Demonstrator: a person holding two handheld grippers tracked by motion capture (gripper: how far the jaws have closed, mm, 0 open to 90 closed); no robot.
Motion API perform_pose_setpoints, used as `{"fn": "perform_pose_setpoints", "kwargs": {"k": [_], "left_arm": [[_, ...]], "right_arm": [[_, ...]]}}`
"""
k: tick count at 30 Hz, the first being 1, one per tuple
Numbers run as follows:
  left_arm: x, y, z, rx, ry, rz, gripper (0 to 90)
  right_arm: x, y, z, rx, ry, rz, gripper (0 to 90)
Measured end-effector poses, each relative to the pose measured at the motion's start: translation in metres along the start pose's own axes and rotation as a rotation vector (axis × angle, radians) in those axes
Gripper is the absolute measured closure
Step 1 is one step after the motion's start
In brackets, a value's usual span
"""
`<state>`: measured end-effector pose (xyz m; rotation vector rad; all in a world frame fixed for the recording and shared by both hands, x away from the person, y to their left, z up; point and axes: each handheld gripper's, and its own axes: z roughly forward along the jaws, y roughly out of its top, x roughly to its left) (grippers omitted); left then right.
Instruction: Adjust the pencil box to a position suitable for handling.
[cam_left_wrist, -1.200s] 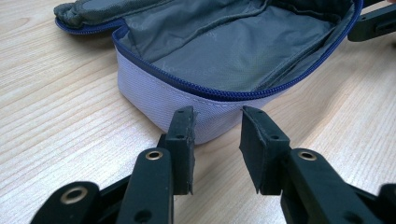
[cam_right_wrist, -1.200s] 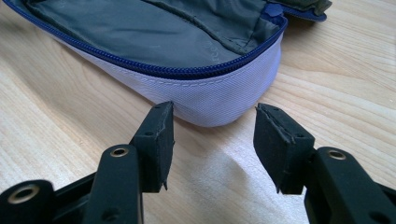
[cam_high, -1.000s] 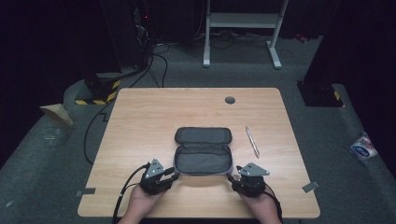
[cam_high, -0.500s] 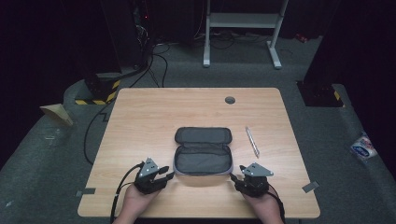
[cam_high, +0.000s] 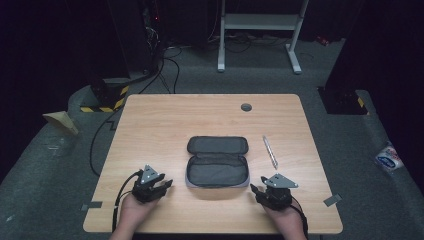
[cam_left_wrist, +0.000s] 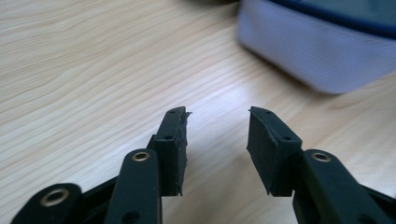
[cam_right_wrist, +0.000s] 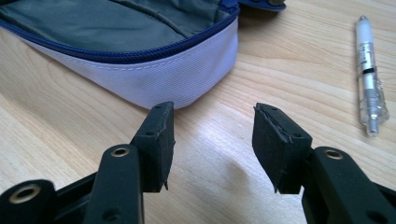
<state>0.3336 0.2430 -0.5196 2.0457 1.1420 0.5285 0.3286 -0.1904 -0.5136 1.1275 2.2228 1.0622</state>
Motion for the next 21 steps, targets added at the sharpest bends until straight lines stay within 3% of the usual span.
{"fn": "perform_pose_setpoints", "kwargs": {"k": [3,9,14,16,21], "left_arm": [[0.01,-0.003,-0.002,0.002,0.037,-0.02,54.5],[0.022,-0.009,-0.002,0.012,0.072,-0.05,51.2],[0.024,-0.009,-0.001,0.008,0.07,-0.068,45.0],[0.023,-0.009,0.001,0.004,0.054,-0.059,40.4],[0.02,-0.009,0.002,0.003,0.059,-0.052,33.4]], "right_arm": [[-0.003,-0.001,0.0,-0.001,-0.004,0.003,49.6],[-0.011,-0.002,-0.001,-0.003,-0.011,0.024,50.5],[-0.019,-0.005,-0.005,-0.011,-0.032,0.043,50.8],[-0.022,-0.006,-0.006,-0.012,-0.044,0.046,50.8],[-0.03,-0.009,-0.009,-0.026,-0.074,0.057,50.5]]}}
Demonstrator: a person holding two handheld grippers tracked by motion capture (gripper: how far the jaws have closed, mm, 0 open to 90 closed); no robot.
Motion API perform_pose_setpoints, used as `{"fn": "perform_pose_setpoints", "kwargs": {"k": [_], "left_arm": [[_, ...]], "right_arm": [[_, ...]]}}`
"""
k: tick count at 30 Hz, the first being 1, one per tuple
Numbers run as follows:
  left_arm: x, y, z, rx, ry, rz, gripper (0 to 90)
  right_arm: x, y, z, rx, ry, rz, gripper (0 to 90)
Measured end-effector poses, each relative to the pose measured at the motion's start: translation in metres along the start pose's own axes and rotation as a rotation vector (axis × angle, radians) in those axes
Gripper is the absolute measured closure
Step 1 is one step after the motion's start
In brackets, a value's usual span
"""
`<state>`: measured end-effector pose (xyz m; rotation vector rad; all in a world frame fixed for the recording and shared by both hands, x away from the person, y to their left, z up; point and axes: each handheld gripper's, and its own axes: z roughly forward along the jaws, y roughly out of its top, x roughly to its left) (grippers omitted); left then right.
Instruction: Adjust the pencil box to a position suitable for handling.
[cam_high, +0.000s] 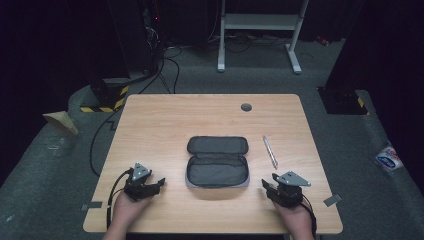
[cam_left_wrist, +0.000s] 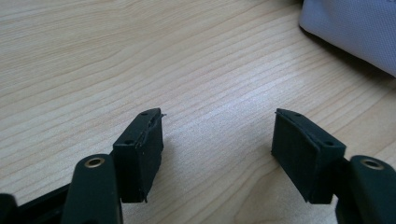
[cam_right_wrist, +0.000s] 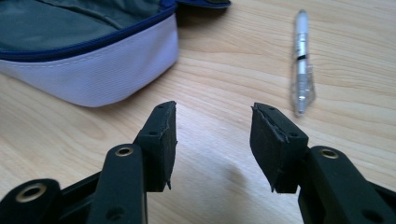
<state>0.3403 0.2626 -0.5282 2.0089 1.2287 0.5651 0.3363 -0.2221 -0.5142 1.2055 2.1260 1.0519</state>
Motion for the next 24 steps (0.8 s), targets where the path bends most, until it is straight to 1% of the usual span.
{"fn": "perform_pose_setpoints", "kwargs": {"k": [2,3,6,9,10,13,15,16,19,24], "left_arm": [[0.0,0.0,0.0,0.0,0.004,-0.003,30.1],[0.0,0.0,0.001,0.004,0.014,-0.012,28.5],[0.001,0.001,0.001,0.004,0.017,-0.015,28.5],[0.001,0.001,0.001,0.005,0.021,-0.016,28.4],[0.001,0.001,0.001,0.006,0.022,-0.016,28.4],[0.001,0.001,0.001,0.01,0.02,-0.012,28.4],[0.0,0.001,0.002,0.008,0.024,-0.018,28.4],[0.0,0.001,0.002,0.008,0.024,-0.018,28.5],[0.0,0.001,0.002,0.007,0.023,-0.02,28.5],[0.0,0.001,0.002,0.008,0.022,-0.019,28.7]], "right_arm": [[-0.002,0.0,0.0,-0.002,-0.007,-0.004,50.5],[-0.004,-0.002,0.0,-0.006,-0.017,0.001,49.7],[-0.006,-0.002,0.0,-0.008,-0.023,0.012,49.2],[-0.008,-0.003,0.0,-0.014,-0.04,0.008,51.1],[-0.01,-0.003,0.0,-0.015,-0.043,-0.001,51.8],[-0.01,-0.003,0.002,-0.011,-0.05,0.0,52.1],[-0.011,-0.002,0.003,-0.012,-0.055,0.001,53.1],[-0.011,-0.001,0.002,-0.004,-0.055,0.021,53.8],[-0.011,0.002,0.002,-0.012,-0.055,0.039,54.2],[-0.012,0.008,0.007,0.034,-0.054,0.038,54.0]]}}
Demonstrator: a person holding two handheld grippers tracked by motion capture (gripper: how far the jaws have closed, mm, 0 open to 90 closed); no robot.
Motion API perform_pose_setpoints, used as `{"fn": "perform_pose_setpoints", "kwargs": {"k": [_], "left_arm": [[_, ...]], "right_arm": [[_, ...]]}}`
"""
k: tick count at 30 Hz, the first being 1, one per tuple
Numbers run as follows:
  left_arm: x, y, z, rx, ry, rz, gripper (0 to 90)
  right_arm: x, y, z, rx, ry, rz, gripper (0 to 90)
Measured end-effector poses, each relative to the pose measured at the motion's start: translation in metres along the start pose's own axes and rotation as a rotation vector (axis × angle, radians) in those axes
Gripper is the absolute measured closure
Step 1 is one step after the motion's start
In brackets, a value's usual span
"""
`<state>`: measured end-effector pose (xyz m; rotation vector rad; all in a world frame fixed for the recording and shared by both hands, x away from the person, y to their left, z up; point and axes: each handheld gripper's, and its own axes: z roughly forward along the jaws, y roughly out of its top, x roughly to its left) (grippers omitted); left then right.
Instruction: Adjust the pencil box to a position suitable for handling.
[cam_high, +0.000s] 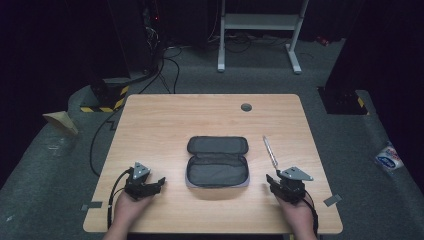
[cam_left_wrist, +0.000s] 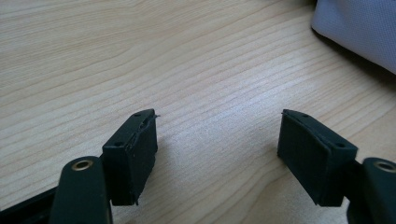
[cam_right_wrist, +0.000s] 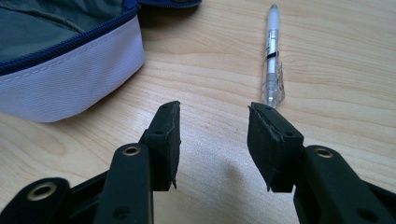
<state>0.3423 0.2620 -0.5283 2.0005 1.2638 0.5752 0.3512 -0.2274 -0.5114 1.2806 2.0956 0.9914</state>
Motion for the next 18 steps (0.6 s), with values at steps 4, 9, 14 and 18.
{"fn": "perform_pose_setpoints", "kwargs": {"k": [4,9,14,18], "left_arm": [[0.0,0.0,0.0,0.0,-0.002,0.002,28.8],[0.0,0.0,0.0,0.001,-0.003,0.003,28.8],[0.0,0.0,0.001,-0.004,-0.002,-0.001,28.8],[-0.001,0.0,0.0,-0.002,0.001,-0.003,28.9]], "right_arm": [[-0.001,0.004,0.005,-0.001,-0.02,-0.002,54.1],[0.001,0.011,0.01,0.012,-0.029,-0.011,54.1],[-0.003,0.022,0.009,0.006,-0.029,0.011,53.9],[-0.005,0.03,0.011,-0.009,-0.023,0.021,49.4]]}}
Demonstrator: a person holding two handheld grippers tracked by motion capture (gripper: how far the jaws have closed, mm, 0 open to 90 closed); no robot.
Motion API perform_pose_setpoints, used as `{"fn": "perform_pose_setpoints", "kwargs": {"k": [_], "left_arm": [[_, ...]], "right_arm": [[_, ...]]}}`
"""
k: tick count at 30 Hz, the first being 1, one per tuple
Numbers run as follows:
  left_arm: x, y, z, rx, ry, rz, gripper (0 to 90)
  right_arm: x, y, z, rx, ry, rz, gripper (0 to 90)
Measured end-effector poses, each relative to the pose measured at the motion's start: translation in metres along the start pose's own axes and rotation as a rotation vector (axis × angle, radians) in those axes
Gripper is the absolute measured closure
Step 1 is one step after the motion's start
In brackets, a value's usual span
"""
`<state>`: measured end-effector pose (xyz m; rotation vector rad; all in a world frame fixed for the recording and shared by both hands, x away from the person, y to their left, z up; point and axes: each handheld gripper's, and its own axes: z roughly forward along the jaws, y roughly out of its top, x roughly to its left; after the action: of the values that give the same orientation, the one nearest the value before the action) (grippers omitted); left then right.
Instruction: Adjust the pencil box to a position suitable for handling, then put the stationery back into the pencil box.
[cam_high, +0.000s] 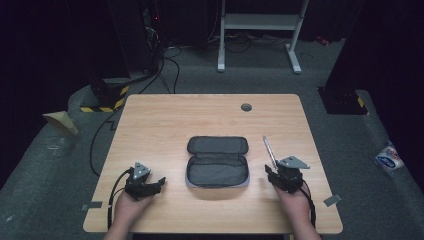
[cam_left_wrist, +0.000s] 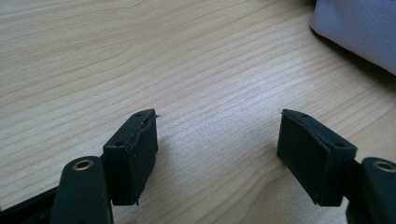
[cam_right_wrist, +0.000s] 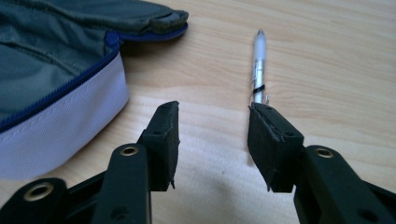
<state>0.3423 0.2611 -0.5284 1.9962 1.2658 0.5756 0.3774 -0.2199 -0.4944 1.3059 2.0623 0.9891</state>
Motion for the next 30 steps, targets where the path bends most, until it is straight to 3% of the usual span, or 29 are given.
{"fn": "perform_pose_setpoints", "kwargs": {"k": [11,17,24,30], "left_arm": [[0.0,0.0,0.0,0.003,0.002,0.003,29.0],[0.0,0.0,-0.001,0.002,0.001,0.003,29.0],[0.0,0.0,-0.001,0.003,0.007,0.004,29.1],[0.0,-0.001,-0.001,0.004,0.01,0.002,29.1]], "right_arm": [[-0.003,0.015,0.009,0.003,-0.011,0.007,43.5],[-0.009,0.024,0.018,0.016,-0.047,0.014,44.1],[-0.013,0.036,0.025,0.028,-0.059,0.005,53.3],[-0.019,0.039,0.037,0.054,-0.057,0.02,53.5]]}}
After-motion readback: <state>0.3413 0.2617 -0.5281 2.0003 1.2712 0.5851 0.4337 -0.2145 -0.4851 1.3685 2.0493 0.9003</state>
